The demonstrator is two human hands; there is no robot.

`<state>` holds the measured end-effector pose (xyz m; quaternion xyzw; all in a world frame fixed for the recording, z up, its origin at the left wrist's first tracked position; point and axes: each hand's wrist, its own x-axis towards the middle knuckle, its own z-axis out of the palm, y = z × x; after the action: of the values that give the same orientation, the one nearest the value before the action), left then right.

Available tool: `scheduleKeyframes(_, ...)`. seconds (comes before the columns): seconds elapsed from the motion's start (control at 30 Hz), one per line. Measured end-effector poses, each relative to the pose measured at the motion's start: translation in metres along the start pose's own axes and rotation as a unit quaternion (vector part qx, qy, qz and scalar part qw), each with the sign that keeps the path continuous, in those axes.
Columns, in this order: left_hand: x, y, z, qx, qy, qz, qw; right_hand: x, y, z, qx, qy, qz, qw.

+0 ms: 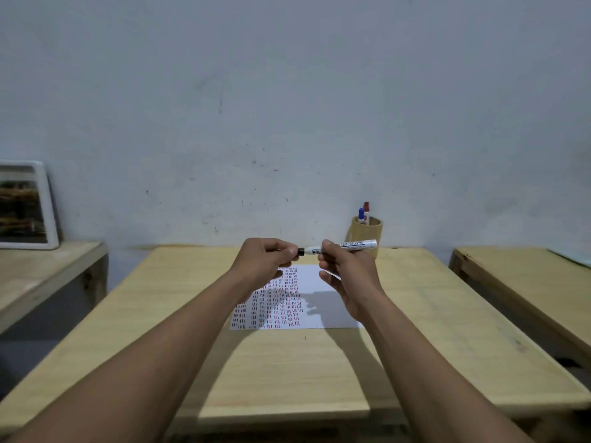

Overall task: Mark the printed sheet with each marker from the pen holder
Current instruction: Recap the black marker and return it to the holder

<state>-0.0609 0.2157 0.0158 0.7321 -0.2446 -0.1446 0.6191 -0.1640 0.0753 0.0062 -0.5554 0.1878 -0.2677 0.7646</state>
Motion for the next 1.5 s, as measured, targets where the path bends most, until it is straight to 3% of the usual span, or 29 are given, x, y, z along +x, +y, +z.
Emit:
scheduleKeyframes(0.37, -0.001, 0.006, 0.010, -0.033, 0.005, 0.026, 0.999, -0.001, 0.004, 0.004, 0.118, 0.016, 0.055, 0.991)
scheduleKeyframes(0.53, -0.003, 0.014, 0.021, 0.017, 0.024, 0.061, 0.998, 0.003, 0.002, 0.010, 0.139, 0.091, 0.099, 0.981)
scheduleKeyframes(0.63, 0.002, 0.023, 0.027, 0.086, 0.061, 0.096, 0.990, 0.010, -0.001, 0.010, 0.077, 0.124, 0.055, 0.988)
scheduleKeyframes(0.73, 0.007, 0.036, 0.031, 0.126, 0.077, 0.116, 0.982, 0.012, -0.009, 0.003, -0.084, 0.081, 0.005, 0.993)
scheduleKeyframes(0.93, 0.033, 0.058, 0.048, 0.151, 0.067, 0.137, 0.977, 0.035, -0.026, -0.022, -0.378, 0.035, -0.083, 0.921)
scheduleKeyframes(1.1, 0.070, 0.049, 0.075, 0.083, 0.084, 0.101, 0.988, 0.075, -0.044, -0.049, -0.407, 0.070, -0.139, 0.900)
scheduleKeyframes(1.23, 0.103, 0.023, 0.102, 0.139, 0.059, 0.087, 0.985, 0.112, -0.066, -0.069, -0.377, 0.110, -0.151, 0.907)
scheduleKeyframes(1.5, 0.167, -0.016, 0.163, 0.184, -0.020, 0.046, 0.982, 0.173, -0.090, -0.090, -0.398, 0.165, -0.231, 0.872)
